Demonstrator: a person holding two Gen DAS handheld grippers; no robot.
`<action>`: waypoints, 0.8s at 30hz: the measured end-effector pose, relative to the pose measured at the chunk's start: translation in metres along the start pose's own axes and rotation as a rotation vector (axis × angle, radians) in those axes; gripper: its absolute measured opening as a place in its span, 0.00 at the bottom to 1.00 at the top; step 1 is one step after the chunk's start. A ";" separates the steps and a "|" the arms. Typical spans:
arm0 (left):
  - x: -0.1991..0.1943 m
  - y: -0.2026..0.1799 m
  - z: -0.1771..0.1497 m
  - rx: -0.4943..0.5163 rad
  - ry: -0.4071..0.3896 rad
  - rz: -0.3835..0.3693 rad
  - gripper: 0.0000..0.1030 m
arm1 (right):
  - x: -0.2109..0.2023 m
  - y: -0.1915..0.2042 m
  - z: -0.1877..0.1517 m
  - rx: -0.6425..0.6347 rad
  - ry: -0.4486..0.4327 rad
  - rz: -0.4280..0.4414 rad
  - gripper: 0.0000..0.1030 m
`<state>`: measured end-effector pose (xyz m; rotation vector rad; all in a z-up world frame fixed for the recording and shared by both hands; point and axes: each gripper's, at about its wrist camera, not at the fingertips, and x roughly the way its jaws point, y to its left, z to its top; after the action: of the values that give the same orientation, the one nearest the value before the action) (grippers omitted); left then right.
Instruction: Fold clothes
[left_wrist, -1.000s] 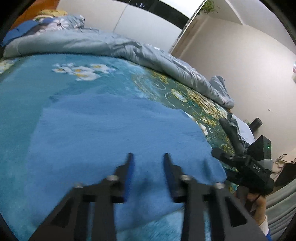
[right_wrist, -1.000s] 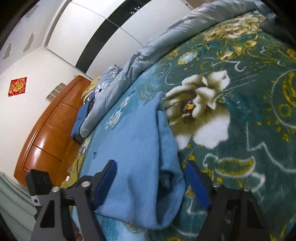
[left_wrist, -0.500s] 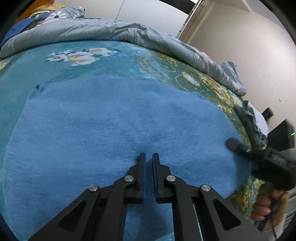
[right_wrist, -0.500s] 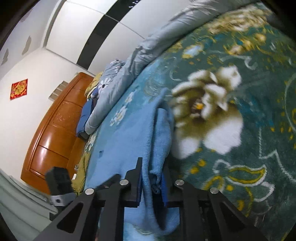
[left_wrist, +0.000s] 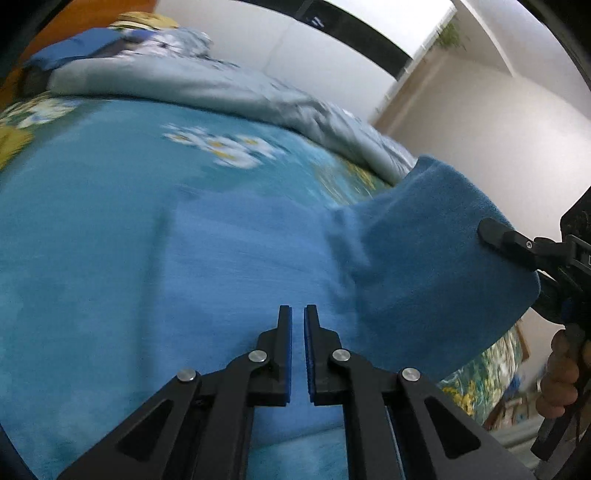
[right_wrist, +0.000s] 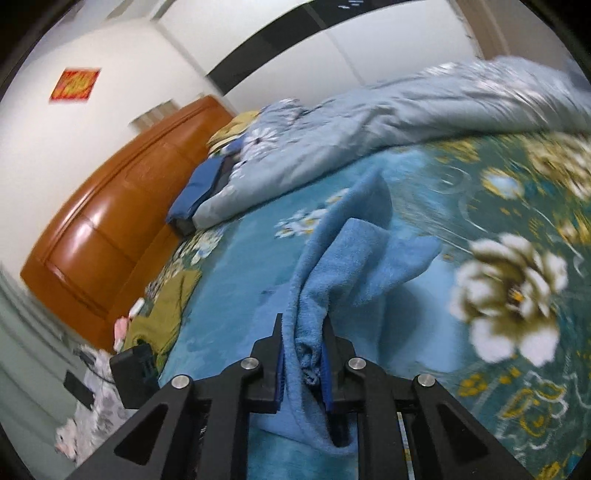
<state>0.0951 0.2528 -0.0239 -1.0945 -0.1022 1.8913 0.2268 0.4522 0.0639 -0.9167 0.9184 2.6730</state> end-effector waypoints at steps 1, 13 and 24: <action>-0.007 0.009 0.001 -0.019 -0.012 0.005 0.06 | 0.006 0.012 0.001 -0.024 0.007 -0.003 0.16; -0.043 0.082 -0.018 -0.172 -0.024 0.041 0.06 | 0.132 0.078 -0.045 -0.097 0.222 -0.055 0.16; -0.053 0.087 -0.004 -0.170 -0.054 -0.024 0.08 | 0.124 0.091 -0.064 -0.190 0.228 0.040 0.41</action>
<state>0.0489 0.1621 -0.0333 -1.1504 -0.3106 1.9176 0.1287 0.3365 -0.0056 -1.2785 0.7396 2.7680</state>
